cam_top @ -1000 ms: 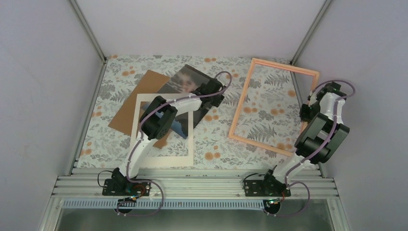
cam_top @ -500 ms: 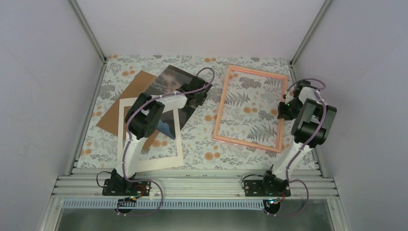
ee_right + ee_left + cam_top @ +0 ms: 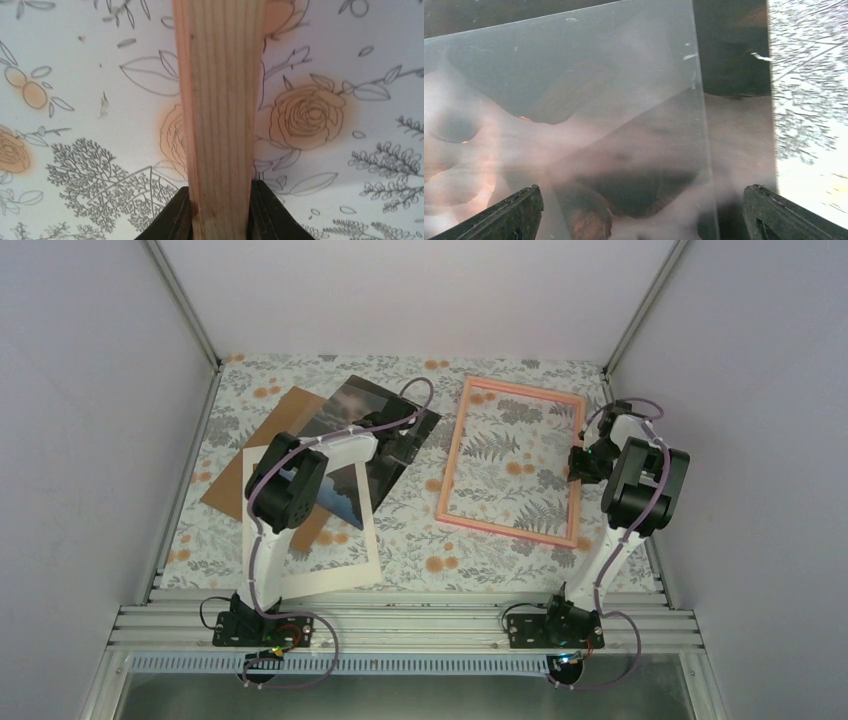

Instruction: Put the photo into the frame

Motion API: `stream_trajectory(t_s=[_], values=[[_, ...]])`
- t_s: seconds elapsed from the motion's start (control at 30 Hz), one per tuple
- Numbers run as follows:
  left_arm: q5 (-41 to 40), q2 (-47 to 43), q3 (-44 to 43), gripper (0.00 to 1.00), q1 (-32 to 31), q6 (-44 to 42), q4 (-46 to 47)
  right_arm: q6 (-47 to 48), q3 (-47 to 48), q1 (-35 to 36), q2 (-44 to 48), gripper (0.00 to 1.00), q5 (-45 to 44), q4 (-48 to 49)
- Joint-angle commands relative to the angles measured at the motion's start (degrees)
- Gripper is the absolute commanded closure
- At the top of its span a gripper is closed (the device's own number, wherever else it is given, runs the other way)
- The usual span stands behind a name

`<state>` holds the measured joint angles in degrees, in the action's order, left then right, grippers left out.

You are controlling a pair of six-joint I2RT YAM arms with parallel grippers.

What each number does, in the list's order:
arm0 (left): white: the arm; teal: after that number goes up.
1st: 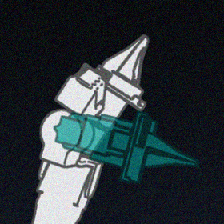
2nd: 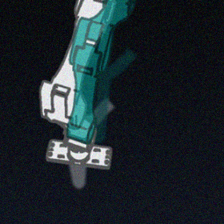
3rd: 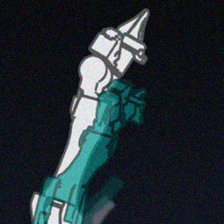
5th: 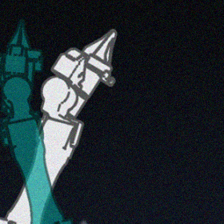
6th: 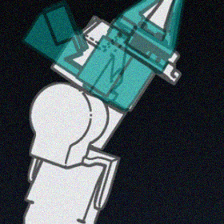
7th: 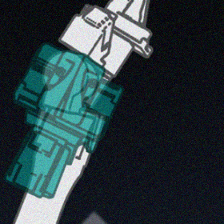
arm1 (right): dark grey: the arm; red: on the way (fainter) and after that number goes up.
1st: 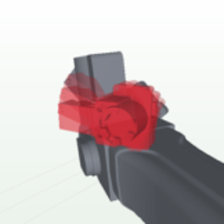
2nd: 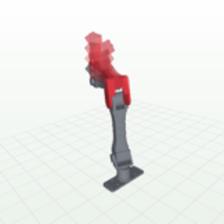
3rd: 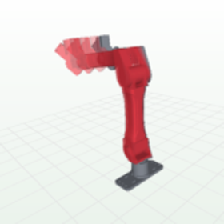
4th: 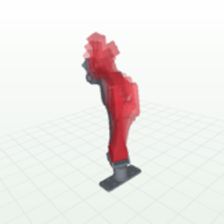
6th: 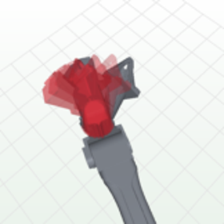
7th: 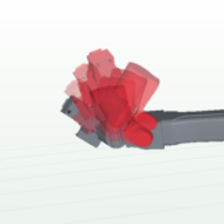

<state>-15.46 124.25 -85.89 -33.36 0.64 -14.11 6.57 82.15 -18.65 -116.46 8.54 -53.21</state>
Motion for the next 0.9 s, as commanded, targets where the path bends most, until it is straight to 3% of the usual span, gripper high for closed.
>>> stream_trajectory(t_s=[0.0,0.17,0.67,0.87], values=[[9.5,-6.9,1.0,0.00,1.7,-0.7,-2.6,0.1,0.7,0.8,-3.8,0.74,3.4,5.5],[17.2,-12.2,2.4,0.00,5.6,-1.8,-4.1,2.0,0.3,0.8,-2.9,0.64,1.7,6.0],[21.5,-23.5,9.3,0.00,20.2,-4.7,-9.3,9.0,-2.5,4.5,-4.1,0.77,1.2,8.7],[22.6,-26.2,11.1,0.00,25.0,-4.5,-10.3,6.4,-5.9,6.8,-2.9,0.75,3.4,9.2]])
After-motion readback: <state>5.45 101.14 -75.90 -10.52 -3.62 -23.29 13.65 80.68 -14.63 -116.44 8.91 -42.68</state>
